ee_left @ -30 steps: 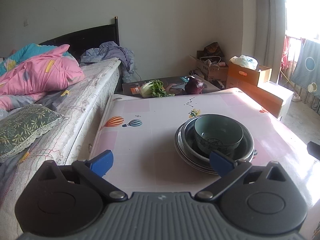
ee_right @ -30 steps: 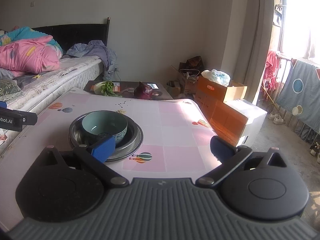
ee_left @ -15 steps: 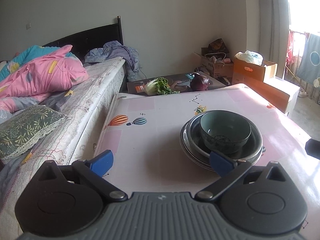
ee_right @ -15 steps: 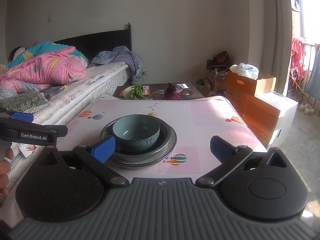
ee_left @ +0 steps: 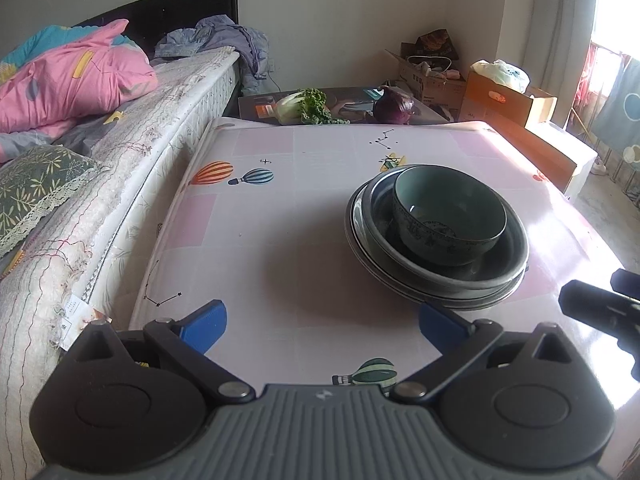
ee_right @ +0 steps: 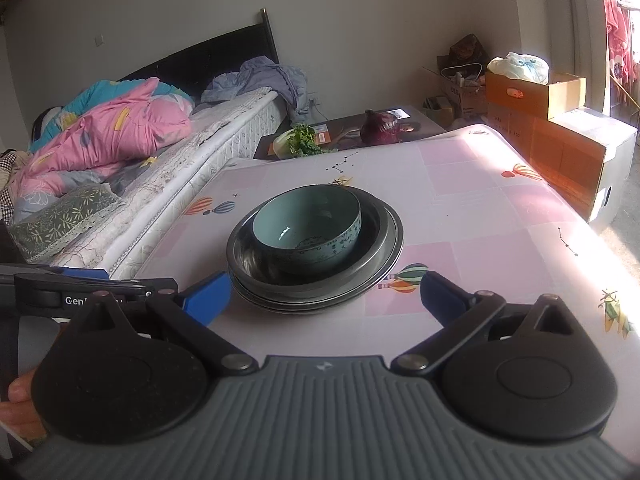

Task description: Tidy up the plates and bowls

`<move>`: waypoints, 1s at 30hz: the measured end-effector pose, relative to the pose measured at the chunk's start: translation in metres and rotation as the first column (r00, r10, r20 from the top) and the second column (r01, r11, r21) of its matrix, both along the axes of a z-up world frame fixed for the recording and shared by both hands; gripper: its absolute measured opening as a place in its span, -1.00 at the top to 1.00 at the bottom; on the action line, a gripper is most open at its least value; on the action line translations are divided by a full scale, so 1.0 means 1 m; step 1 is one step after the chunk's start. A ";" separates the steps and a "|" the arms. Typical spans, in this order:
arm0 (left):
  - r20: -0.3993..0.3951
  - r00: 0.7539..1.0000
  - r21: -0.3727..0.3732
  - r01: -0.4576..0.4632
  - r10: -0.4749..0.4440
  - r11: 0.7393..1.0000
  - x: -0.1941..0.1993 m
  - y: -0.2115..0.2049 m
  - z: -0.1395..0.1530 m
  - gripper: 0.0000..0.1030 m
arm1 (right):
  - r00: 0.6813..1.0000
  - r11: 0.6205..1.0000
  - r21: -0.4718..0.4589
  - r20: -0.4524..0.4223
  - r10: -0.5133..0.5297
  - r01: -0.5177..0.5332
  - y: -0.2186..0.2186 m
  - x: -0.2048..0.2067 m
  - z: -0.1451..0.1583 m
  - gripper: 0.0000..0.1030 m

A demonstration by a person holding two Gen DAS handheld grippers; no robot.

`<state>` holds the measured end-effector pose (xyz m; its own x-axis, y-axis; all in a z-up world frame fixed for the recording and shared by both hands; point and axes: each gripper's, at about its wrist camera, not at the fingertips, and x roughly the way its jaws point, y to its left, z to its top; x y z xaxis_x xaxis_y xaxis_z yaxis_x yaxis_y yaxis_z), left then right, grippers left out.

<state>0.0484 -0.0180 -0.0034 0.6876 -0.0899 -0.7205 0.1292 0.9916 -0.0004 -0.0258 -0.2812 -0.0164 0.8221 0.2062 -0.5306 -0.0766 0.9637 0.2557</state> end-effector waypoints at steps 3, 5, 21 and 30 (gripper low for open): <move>-0.030 1.000 -0.007 0.003 -0.003 1.000 0.005 -0.003 -0.003 -1.00 | 1.000 1.000 0.001 -0.024 0.009 -0.009 0.004 0.011 -0.008 -0.97; -0.034 0.999 -0.001 0.002 -0.002 1.000 0.006 -0.005 -0.004 -1.00 | 0.999 1.000 -0.004 -0.039 0.010 -0.010 0.007 0.018 -0.012 -0.97; -0.025 1.000 0.026 0.008 -0.007 1.000 0.006 -0.018 -0.001 -0.99 | 0.997 0.998 -0.059 -0.080 -0.009 0.004 0.009 0.037 -0.021 -0.97; -0.020 1.000 0.032 0.010 -0.010 0.999 0.004 -0.020 0.003 -0.99 | 0.996 0.997 -0.077 -0.083 -0.024 0.017 0.007 0.032 -0.018 -0.97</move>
